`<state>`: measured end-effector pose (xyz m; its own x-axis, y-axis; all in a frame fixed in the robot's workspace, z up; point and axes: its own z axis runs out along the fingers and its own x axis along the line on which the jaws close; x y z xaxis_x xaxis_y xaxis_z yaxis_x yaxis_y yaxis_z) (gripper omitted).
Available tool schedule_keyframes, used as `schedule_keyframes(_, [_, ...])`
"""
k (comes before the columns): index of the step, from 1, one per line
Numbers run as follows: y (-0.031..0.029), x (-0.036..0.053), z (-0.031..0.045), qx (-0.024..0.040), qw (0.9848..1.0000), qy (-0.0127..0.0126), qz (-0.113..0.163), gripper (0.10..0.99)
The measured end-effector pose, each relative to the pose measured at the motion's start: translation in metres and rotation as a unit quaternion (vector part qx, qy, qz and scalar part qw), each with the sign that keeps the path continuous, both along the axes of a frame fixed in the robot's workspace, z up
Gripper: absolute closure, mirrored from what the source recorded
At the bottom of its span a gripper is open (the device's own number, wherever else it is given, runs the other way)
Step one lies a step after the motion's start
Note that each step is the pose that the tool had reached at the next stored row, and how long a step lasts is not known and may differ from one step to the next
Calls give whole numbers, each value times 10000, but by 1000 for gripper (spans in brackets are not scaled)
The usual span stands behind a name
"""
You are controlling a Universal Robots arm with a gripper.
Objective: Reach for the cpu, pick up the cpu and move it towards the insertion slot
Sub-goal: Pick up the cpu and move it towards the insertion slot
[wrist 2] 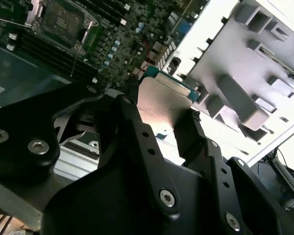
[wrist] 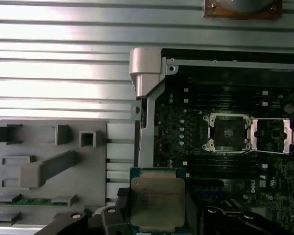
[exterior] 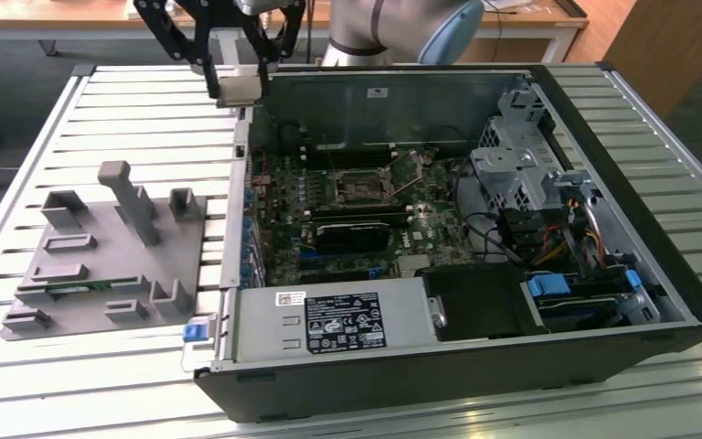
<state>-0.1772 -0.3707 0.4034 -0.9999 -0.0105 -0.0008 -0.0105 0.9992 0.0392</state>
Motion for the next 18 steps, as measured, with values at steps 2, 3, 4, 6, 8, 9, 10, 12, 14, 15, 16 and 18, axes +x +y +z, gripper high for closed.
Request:
schedule_keyframes(2, [43,47,-6,2,10000,0,0,545])
schedule_keyframes(3, [65,73,-7,3,10000,0,0,545])
schedule_keyframes(4, [83,100,-10,4,10000,0,0,545])
schedule_keyframes(6, [111,157,-14,6,10000,0,0,545])
schedule_keyframes(8, [132,215,-17,7,10000,0,0,545])
schedule_keyframes(9, [140,244,-19,7,10000,0,0,545])
schedule_keyframes(10, [145,275,-23,7,10000,0,0,545])
schedule_keyframes(12, [149,343,-31,8,10000,0,-1,545])
schedule_keyframes(14, [149,402,-41,8,10000,0,-9,545])
schedule_keyframes(15, [149,424,-47,8,10000,0,-16,545])
schedule_keyframes(16, [150,449,-53,7,10000,0,-23,545])
schedule_keyframes(18, [155,505,-64,7,10000,0,-35,545])
